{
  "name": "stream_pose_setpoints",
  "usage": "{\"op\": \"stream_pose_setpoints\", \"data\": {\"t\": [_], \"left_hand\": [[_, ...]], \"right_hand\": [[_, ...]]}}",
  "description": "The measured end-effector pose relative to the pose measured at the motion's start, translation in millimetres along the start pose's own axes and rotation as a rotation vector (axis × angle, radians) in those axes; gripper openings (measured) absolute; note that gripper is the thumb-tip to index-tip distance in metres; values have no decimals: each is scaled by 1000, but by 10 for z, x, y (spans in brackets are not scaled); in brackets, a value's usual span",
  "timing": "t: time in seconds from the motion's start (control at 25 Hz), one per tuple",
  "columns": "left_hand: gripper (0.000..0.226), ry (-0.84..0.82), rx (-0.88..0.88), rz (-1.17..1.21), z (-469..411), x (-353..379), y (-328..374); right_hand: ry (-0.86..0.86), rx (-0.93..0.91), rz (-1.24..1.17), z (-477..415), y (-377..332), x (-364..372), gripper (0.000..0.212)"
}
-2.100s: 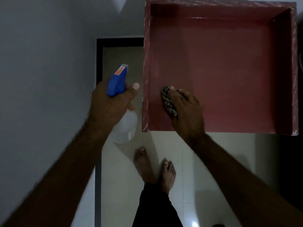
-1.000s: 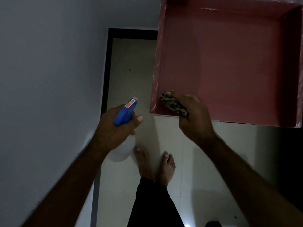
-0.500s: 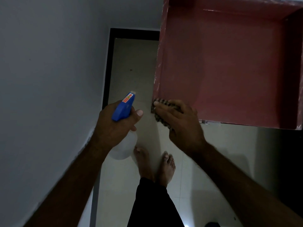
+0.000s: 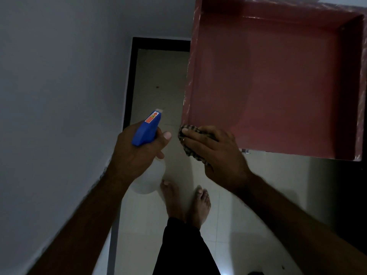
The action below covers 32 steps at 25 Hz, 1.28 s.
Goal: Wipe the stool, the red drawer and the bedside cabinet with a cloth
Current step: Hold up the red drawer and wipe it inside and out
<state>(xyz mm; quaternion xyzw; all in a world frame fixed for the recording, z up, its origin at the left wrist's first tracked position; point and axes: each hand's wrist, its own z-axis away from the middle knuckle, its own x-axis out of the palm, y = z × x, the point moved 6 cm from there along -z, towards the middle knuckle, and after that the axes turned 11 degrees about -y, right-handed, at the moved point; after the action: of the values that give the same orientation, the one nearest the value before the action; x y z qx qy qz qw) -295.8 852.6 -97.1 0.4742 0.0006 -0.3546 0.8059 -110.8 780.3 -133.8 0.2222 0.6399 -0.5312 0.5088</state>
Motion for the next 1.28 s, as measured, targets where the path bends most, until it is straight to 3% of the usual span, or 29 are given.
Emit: {"op": "stream_pose_setpoints", "data": {"t": [0.24,0.4,0.68,0.92,1.28], "left_hand": [[19,27,-16,-2,8,-32,63],[21,22,-12,40,14,-21,97],[18,6,-20,25,-32,50,90],[29,-20,-18,46,-54,44,116],[35,-29,2,45,-99,-41,136]], "right_hand": [[-86,-31,-57,-142,45,124,71],[-30,-36,-143,-174,63,115,69],[-4,48,-76,-242,44,40,71],[-11,46,-323,-301,119,56,78],[-34,-41,-194,-187,81,56,68]]}}
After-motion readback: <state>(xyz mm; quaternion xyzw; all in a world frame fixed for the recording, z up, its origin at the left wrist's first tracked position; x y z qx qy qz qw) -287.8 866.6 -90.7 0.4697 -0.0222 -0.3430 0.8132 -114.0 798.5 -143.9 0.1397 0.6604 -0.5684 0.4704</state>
